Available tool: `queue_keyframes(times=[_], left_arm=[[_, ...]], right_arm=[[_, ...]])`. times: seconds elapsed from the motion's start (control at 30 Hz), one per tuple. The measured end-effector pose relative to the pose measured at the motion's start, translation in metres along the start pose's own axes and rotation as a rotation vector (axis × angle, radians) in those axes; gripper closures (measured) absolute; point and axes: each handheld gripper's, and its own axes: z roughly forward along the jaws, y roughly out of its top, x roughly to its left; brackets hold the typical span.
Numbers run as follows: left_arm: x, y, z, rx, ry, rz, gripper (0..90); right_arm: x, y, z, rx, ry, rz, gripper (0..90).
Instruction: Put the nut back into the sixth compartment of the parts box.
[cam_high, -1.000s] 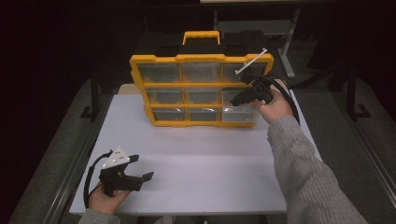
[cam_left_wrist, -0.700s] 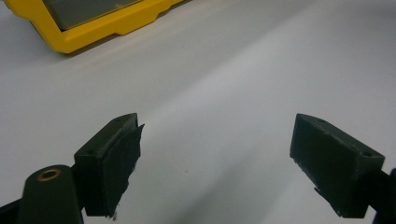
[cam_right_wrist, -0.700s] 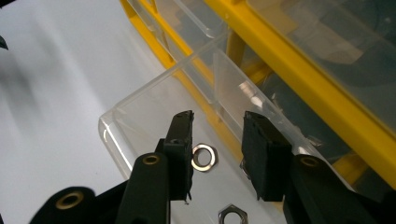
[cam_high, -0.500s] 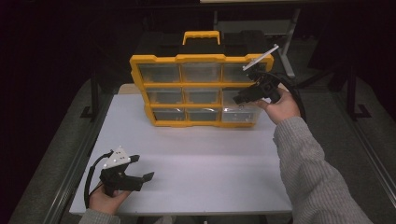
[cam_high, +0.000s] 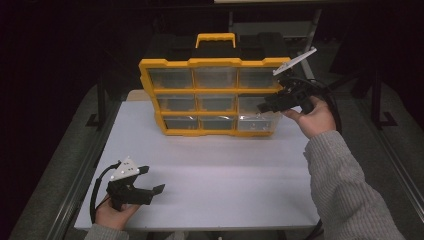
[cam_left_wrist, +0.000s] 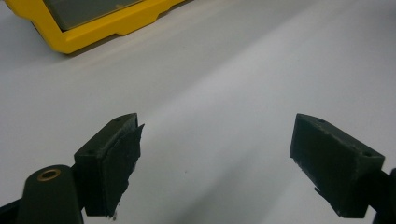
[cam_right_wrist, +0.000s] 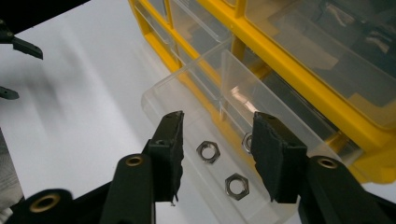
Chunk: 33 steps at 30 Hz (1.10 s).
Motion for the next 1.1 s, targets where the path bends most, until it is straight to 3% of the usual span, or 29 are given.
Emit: queue_keyframes(times=[0.37, 0.53, 0.93, 1.1], left_arm=[[-0.001, 0.000, 0.000, 0.001, 0.000, -0.005, 16.0], [0.000, 0.000, 0.000, 0.004, 0.004, 0.012, 16.0], [-0.001, 0.000, 0.000, -0.004, 0.004, -0.004, 16.0], [0.000, 0.001, 0.000, 0.010, 0.005, 0.011, 16.0]], right_arm=[[0.008, -0.020, -0.010, -0.032, 0.008, -0.011, 47.9], [0.009, -0.032, -0.012, -0.041, 0.009, -0.004, 45.6], [0.015, -0.054, -0.015, -0.062, -0.014, -0.004, 40.1], [0.019, -0.065, -0.016, -0.068, -0.015, -0.001, 37.7]])
